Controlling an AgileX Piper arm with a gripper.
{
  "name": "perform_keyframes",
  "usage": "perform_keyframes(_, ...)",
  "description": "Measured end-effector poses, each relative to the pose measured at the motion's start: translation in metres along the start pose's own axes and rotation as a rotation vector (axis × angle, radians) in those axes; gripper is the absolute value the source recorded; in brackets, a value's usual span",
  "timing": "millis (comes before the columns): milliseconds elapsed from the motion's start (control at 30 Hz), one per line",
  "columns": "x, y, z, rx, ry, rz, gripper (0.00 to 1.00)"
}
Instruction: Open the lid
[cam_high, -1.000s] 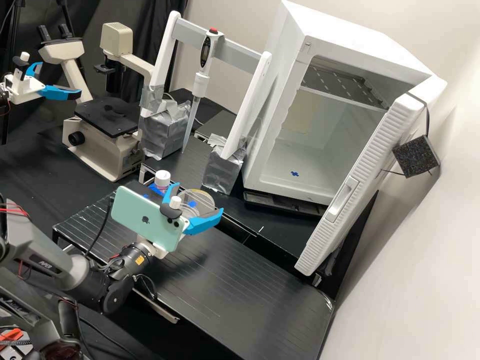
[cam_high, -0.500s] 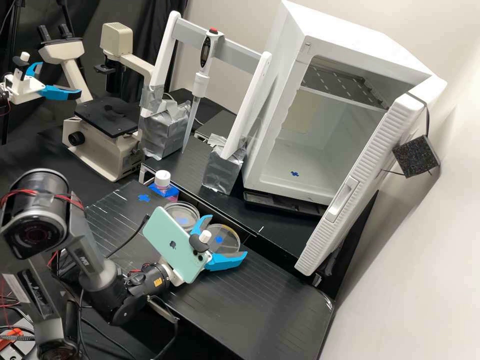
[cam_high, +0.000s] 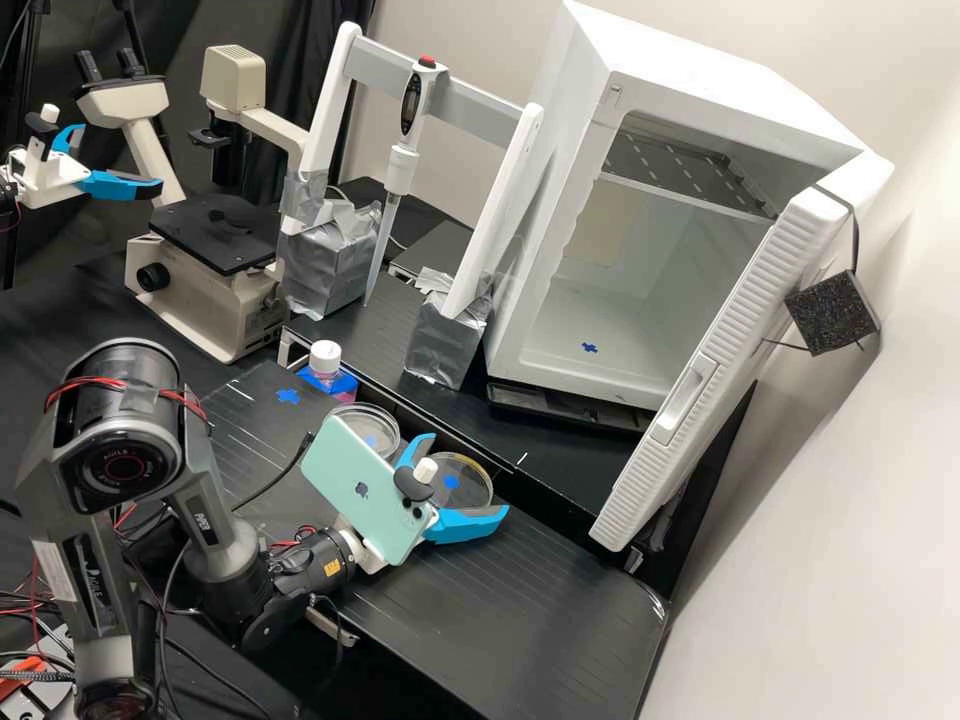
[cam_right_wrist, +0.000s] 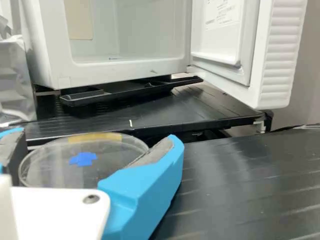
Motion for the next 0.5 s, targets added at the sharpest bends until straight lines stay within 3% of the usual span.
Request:
perform_keyframes(200,-0.001,0.000,0.000,0.007,-0.016,0.020,1.00)
perform_keyframes(333,-0.006,0.001,-0.003,-0.005,-0.023,0.019,1.00)
perform_keyframes(500,-0.017,0.006,-0.017,0.006,0.012,0.057,1.00)
